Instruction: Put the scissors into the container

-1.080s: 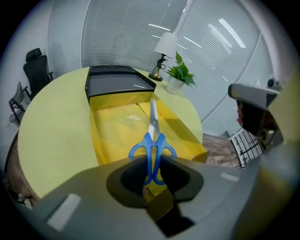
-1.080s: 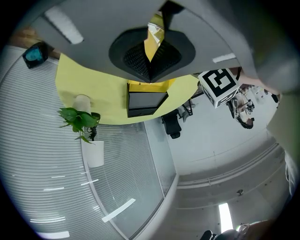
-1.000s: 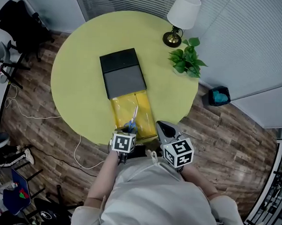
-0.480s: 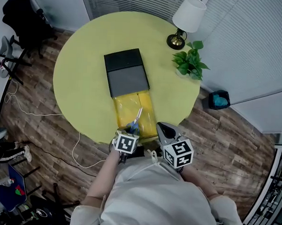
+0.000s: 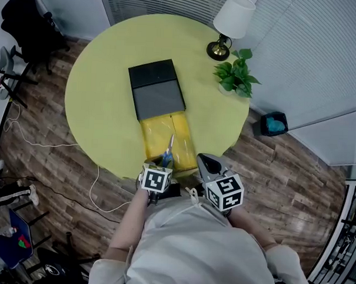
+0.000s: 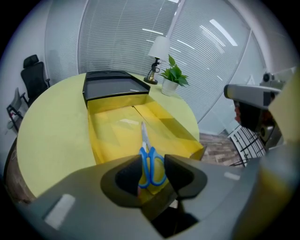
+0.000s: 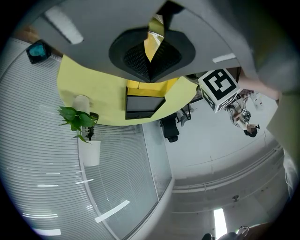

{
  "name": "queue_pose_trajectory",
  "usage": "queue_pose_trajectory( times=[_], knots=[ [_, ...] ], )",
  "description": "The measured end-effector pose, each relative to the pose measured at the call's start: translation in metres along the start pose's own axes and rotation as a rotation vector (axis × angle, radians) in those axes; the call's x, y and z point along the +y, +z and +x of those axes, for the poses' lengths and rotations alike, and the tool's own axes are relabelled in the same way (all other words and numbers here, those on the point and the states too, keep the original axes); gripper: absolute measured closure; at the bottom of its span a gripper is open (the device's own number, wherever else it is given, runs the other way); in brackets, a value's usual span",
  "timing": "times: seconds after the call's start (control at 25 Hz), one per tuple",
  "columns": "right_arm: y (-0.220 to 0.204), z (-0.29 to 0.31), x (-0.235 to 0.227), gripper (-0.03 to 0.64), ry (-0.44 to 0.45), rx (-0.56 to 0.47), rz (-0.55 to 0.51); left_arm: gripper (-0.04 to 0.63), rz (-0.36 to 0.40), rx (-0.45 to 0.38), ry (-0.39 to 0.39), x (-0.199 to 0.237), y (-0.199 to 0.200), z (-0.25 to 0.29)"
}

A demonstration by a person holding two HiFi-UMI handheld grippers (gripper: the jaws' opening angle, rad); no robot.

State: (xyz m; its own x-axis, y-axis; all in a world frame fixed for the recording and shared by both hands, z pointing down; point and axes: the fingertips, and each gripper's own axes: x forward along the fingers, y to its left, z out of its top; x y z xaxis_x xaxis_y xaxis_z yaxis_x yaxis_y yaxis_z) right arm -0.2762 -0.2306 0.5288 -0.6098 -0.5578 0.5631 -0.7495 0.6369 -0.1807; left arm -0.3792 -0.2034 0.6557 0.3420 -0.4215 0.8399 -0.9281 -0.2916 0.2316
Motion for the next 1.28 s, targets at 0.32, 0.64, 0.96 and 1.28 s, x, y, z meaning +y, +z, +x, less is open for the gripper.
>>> queue_pose_trajectory(
  times=[0.32, 0.64, 0.96, 1.28],
  knots=[
    [-0.007, -0.006, 0.007, 0.617, 0.015, 0.001, -0.015, 0.487, 0.015, -0.052, 0.073, 0.003, -0.004, -0.015],
    [-0.004, -0.012, 0.017, 0.617, 0.002, -0.035, -0.015, 0.588, -0.001, -0.328, 0.119, -0.002, 0.036, -0.077],
    [0.008, -0.013, 0.039, 0.618, 0.034, -0.102, -0.041, 0.588, 0.054, -0.759, 0.074, -0.025, 0.083, -0.165],
    [0.015, -0.012, 0.056, 0.618, 0.076, -0.147, -0.087, 0.581, 0.058, -0.834, 0.110, -0.020, 0.071, -0.182]
  ],
)
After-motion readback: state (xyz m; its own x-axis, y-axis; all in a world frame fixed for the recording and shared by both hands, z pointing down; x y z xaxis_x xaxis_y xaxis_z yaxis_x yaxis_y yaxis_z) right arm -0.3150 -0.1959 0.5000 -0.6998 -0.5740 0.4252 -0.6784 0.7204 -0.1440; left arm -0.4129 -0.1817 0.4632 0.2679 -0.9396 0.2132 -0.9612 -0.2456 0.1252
